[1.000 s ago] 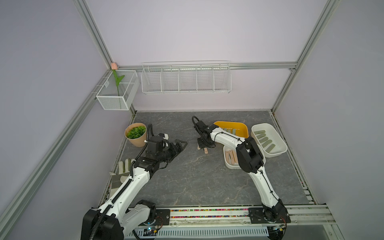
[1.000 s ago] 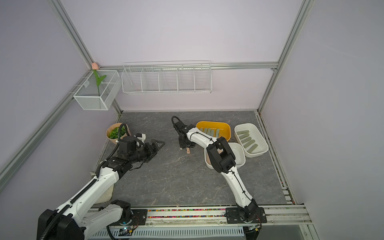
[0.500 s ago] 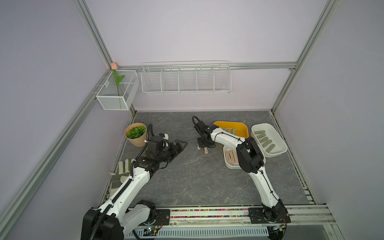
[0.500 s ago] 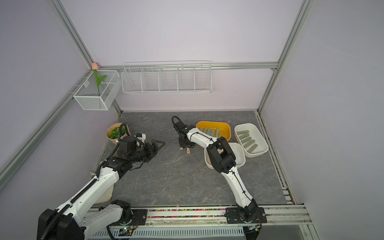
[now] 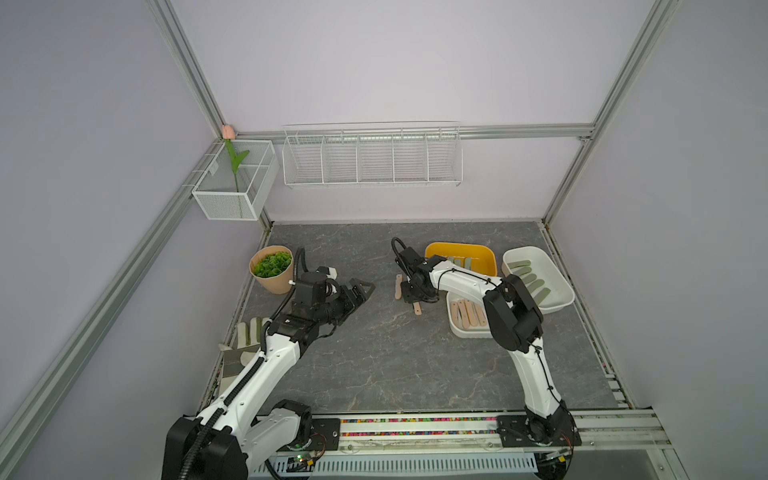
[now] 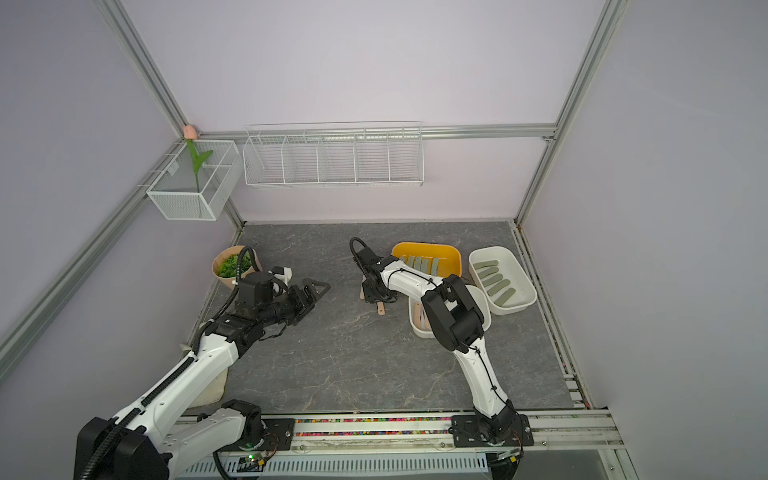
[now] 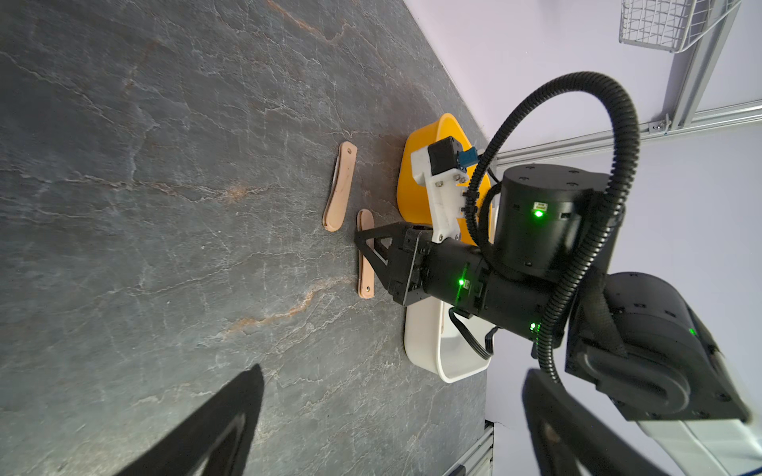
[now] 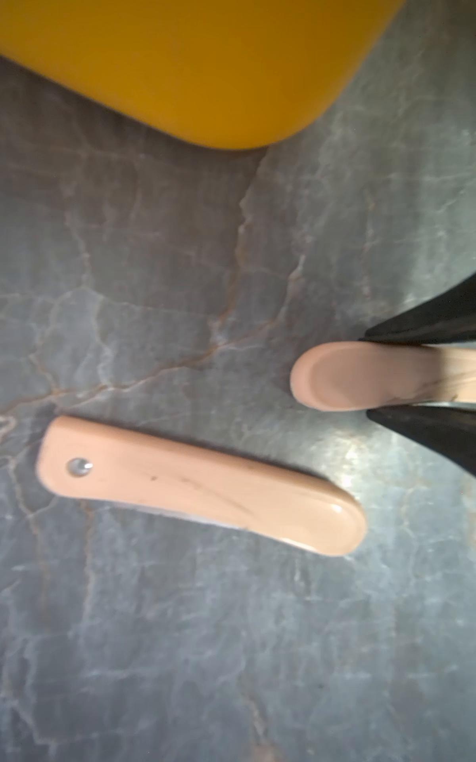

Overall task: Place the fruit knives into the storage box by color
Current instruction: Pick up the fruit knife from the center of the board.

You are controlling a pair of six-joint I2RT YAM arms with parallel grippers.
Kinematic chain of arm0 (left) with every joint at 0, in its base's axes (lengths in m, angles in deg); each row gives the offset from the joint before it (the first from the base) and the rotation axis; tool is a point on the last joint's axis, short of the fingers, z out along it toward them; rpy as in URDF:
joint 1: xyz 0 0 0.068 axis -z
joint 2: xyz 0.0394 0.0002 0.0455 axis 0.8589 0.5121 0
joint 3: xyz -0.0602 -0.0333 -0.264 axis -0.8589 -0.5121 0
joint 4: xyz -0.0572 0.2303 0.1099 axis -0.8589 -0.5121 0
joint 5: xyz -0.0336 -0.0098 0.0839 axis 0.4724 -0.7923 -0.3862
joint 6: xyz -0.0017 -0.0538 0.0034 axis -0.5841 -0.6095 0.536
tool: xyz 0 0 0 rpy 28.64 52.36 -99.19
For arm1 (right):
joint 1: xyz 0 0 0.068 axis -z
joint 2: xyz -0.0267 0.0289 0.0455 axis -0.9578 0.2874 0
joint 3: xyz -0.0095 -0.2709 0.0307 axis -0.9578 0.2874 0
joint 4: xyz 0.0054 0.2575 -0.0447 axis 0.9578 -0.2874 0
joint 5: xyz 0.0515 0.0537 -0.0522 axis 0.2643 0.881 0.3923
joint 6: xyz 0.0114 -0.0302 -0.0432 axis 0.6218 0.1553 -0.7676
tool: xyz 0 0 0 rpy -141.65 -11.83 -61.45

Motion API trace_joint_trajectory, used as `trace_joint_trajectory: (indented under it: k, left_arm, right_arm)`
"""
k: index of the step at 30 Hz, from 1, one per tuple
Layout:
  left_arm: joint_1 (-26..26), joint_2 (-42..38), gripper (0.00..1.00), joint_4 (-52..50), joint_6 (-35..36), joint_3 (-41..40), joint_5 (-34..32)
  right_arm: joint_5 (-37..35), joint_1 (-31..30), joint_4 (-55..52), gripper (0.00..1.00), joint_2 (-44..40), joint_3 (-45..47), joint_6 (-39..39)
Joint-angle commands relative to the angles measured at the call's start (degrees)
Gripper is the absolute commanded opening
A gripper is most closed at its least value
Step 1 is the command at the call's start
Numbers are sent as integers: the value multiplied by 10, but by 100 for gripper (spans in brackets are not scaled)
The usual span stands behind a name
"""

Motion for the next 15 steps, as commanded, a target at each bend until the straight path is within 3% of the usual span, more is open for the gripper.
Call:
trace_joint_trajectory:
  k: [1,5,15]
  left_arm:
    - [-1,7,99,5,-10,11,0]
    - [11,11,99,13,-18,15,-6]
    - [96,73,99,17,-21,80,-45]
  right_arm:
    - [14,1,-3,25,-56,15,9]
    - [14,2,1,25,-98,27,9]
    - [32,44,24,25,-235,114,2]
